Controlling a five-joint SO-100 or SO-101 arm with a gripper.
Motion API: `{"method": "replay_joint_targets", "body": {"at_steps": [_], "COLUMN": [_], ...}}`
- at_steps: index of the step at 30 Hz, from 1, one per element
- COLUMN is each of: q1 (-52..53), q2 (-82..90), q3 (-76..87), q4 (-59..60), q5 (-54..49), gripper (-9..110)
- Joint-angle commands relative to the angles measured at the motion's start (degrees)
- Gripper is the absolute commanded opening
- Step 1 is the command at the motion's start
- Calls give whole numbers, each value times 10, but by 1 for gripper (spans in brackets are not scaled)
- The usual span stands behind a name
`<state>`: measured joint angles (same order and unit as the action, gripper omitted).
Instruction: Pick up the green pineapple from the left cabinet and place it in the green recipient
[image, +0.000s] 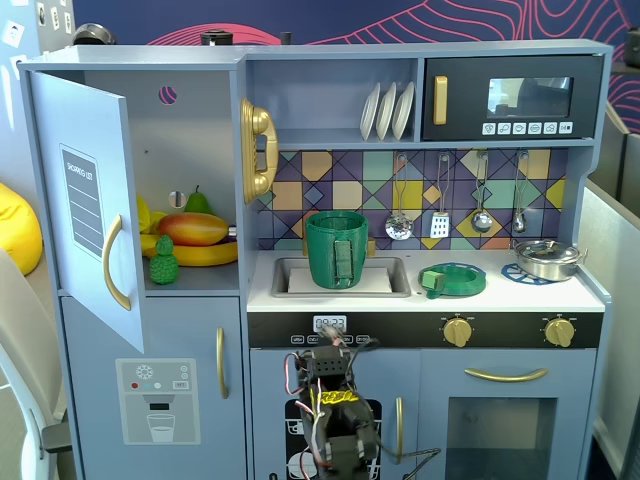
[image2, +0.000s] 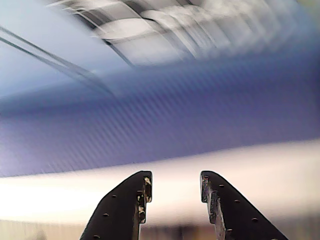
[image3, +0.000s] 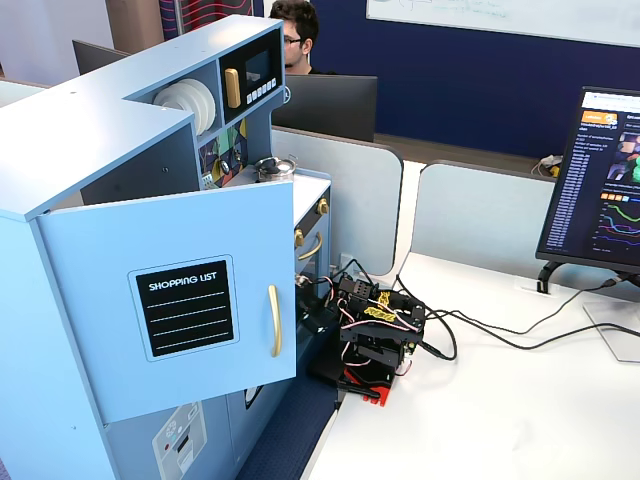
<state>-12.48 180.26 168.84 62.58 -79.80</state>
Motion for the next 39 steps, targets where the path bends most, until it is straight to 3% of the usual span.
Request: {"method": "replay_joint_targets", "body": {"at_steps": [1,4,9,15,22,39], "q1": [-122,-182,-238,-268,-271,-307], "q2": [-88,-127,-163,-227,-317,-471], "q3": [-80,-116,-143,-208,-259,-426], "q4": [-336,-461,-526,-570,-622,-657], "q5": [-40,-54,-36,-92,-182,-171], "gripper": [7,8,14,25,25,30]}}
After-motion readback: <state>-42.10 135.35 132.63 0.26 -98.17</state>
